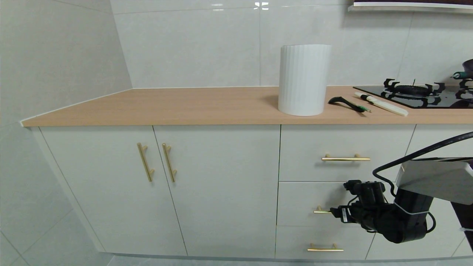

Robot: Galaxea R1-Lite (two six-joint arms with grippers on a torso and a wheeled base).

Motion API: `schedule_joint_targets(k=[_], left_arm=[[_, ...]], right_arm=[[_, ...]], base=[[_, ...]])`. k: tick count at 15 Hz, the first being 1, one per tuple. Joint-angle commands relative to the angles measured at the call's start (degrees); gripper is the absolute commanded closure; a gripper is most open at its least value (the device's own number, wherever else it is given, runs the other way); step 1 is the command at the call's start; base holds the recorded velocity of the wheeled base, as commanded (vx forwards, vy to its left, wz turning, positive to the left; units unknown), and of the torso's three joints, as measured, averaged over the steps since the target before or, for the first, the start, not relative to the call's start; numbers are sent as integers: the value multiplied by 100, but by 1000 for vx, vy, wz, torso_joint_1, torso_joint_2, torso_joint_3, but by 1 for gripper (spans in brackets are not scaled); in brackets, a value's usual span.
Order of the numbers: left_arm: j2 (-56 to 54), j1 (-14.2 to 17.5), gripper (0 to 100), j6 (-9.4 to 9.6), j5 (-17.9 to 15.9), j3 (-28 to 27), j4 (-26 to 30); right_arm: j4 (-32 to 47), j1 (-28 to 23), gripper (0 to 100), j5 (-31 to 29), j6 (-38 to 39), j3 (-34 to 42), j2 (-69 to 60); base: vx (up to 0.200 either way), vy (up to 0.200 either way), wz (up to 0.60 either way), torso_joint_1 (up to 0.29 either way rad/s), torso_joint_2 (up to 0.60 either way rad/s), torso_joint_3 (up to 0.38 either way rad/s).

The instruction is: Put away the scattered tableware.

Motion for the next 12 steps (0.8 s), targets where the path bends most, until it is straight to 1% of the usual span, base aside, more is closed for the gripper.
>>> schedule_joint_targets(k=[1, 5, 12], left_arm=[[0, 1, 0, -1, 4, 0, 1], [0, 1, 0, -1, 4, 0, -8], [0, 1, 0, -1, 4, 0, 1]], right_arm=[[35, 3, 0, 1, -5, -4, 7], [202, -6, 0, 1, -5, 5, -20], [272, -6, 0, 1, -5, 22, -29]], base=[[0, 0, 0, 0, 0, 0], [0, 0, 0, 0, 0, 0], [0, 0, 0, 0, 0, 0]])
